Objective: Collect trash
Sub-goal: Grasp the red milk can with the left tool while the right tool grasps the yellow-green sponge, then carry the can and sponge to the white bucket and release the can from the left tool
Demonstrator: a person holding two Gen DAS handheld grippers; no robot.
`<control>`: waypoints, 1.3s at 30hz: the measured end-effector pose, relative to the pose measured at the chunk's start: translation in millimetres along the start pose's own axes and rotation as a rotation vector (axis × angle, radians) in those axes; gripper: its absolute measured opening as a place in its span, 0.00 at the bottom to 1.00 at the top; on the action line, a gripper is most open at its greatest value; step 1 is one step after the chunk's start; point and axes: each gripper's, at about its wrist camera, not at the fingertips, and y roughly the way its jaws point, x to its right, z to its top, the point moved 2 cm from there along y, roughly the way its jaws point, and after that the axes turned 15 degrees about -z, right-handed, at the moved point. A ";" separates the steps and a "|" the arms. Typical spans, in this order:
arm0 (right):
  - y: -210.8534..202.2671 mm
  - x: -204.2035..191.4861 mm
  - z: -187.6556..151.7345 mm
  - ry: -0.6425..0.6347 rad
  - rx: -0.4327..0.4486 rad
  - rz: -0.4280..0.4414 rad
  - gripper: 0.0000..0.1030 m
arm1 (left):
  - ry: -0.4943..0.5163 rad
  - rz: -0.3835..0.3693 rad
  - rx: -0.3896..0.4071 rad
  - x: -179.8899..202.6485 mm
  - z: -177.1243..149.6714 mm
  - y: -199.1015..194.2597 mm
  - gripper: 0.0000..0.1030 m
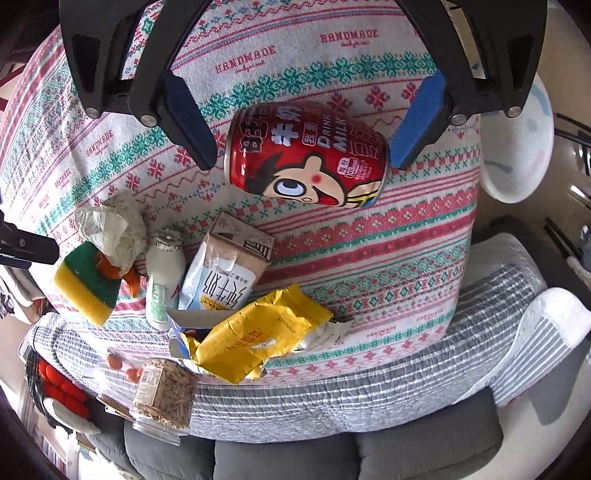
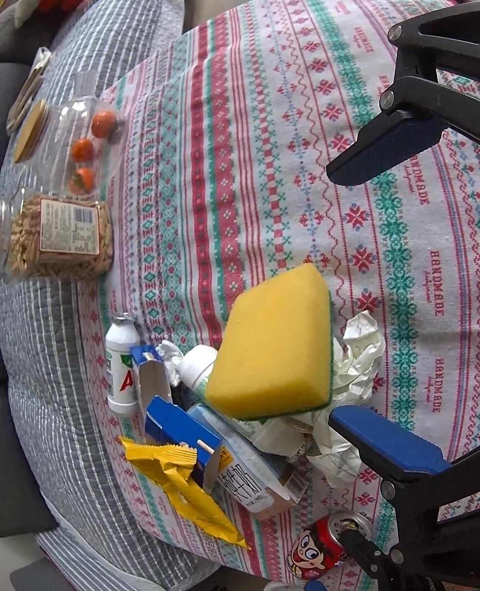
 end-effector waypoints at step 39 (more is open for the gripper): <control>-43.8 41.7 7.3 0.089 0.086 0.003 0.31 | -0.276 -0.191 -0.008 -65.4 17.3 -25.9 0.66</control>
